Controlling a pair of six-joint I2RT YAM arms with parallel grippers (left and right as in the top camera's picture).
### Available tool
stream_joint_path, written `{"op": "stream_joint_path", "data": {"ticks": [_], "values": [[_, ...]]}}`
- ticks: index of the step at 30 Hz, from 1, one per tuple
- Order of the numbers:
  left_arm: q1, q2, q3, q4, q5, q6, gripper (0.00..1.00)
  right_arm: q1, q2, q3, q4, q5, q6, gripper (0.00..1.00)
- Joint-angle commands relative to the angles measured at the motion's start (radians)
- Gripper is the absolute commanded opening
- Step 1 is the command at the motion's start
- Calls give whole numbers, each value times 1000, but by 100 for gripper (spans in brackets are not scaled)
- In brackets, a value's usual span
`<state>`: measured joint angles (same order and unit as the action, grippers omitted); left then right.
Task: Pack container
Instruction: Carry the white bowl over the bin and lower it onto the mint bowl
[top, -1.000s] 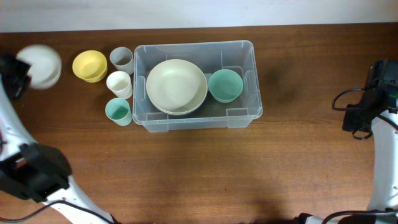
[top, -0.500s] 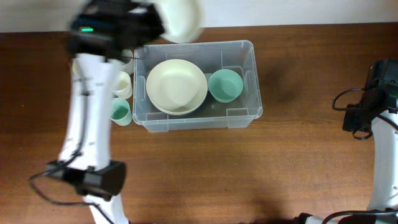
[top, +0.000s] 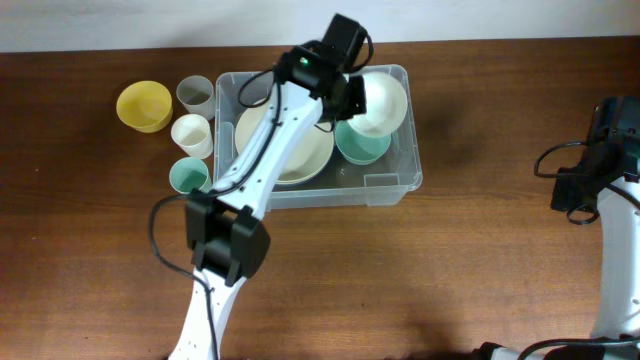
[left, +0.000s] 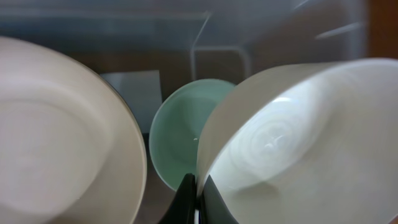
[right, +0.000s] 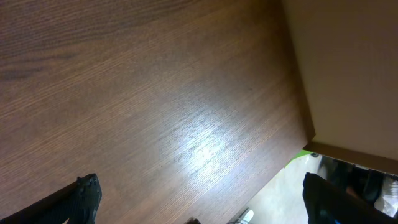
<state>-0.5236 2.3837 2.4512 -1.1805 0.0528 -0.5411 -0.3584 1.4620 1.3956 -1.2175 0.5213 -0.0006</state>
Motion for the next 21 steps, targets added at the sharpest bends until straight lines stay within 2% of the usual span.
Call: {"op": "stream_joint_path", "data": {"ticks": [1, 15, 21], "values": [[2, 38, 3, 0, -16, 19, 1, -4, 5, -5, 3, 2, 4, 99], [3, 70, 3, -15, -30, 20, 1, -4, 5, -5, 3, 2, 4, 99], [3, 70, 3, -71, -35, 20, 1, -4, 5, -5, 3, 2, 5, 99]]}}
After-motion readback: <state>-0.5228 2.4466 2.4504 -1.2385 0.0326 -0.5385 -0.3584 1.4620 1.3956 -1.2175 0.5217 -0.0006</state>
